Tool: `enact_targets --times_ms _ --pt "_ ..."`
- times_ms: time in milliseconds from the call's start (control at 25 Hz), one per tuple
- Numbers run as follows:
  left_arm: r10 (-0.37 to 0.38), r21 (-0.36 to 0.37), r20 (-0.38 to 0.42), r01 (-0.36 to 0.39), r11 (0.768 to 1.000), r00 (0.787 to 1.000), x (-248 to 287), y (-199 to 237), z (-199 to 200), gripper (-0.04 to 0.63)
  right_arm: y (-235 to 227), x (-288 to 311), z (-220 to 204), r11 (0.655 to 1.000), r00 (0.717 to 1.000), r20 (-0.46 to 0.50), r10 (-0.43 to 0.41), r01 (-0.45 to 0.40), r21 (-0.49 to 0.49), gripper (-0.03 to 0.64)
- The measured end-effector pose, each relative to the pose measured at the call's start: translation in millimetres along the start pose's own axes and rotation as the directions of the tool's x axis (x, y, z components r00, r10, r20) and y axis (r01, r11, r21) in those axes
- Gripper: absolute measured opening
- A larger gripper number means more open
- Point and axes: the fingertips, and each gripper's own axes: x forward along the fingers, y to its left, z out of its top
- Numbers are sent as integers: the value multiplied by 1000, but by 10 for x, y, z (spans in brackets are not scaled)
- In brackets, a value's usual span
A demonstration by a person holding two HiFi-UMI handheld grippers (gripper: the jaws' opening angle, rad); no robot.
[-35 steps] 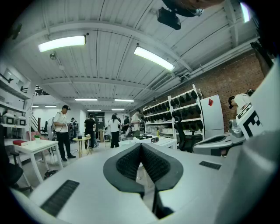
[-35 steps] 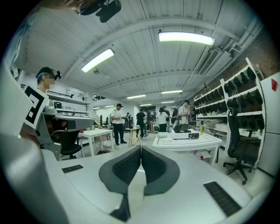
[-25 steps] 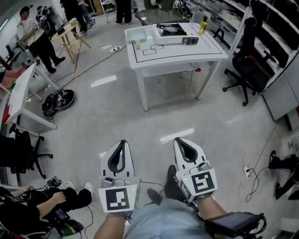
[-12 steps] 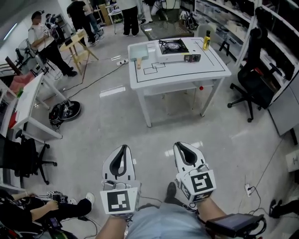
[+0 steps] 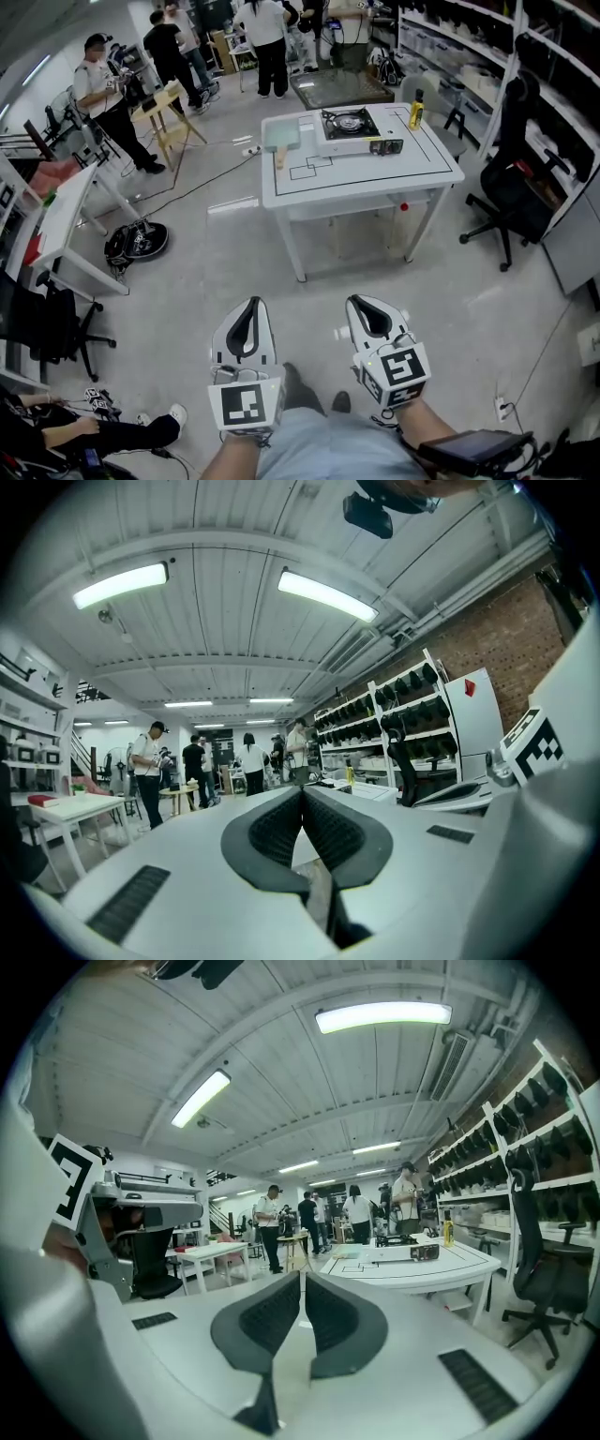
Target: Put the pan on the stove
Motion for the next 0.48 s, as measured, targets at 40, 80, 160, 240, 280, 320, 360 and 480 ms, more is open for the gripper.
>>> enact_targets --times_ms 40,80,160,240,280,320,360,480 --pt "-9 -9 9 9 1000 1000 48 -16 -25 18 -42 25 -12 1000 1000 -3 -4 4 2 51" --pt "-17 -17 13 17 1000 1000 98 -25 -54 18 -82 57 -32 1000 1000 -9 -8 8 4 51" --pt "-23 -25 4 23 999 1000 202 0 -116 18 -141 148 -79 1000 1000 -24 -15 15 12 51" --pt "-24 -28 -11 24 999 1000 323 64 -180 18 -176 275 -133 1000 999 -41 -17 18 18 51" --pt "-25 -30 -17 24 999 1000 393 103 -218 18 -187 353 -167 1000 999 -51 -17 18 21 51" --pt "-25 -33 -23 25 999 999 470 146 -265 18 -197 440 -204 1000 998 -61 -15 16 23 51" --pt "-26 -37 -30 25 999 999 554 194 -318 18 -207 538 -242 1000 997 -71 -13 15 26 51" --pt "-32 -51 -48 30 998 998 851 377 -469 18 -236 888 -311 1000 995 -96 -11 14 28 51"
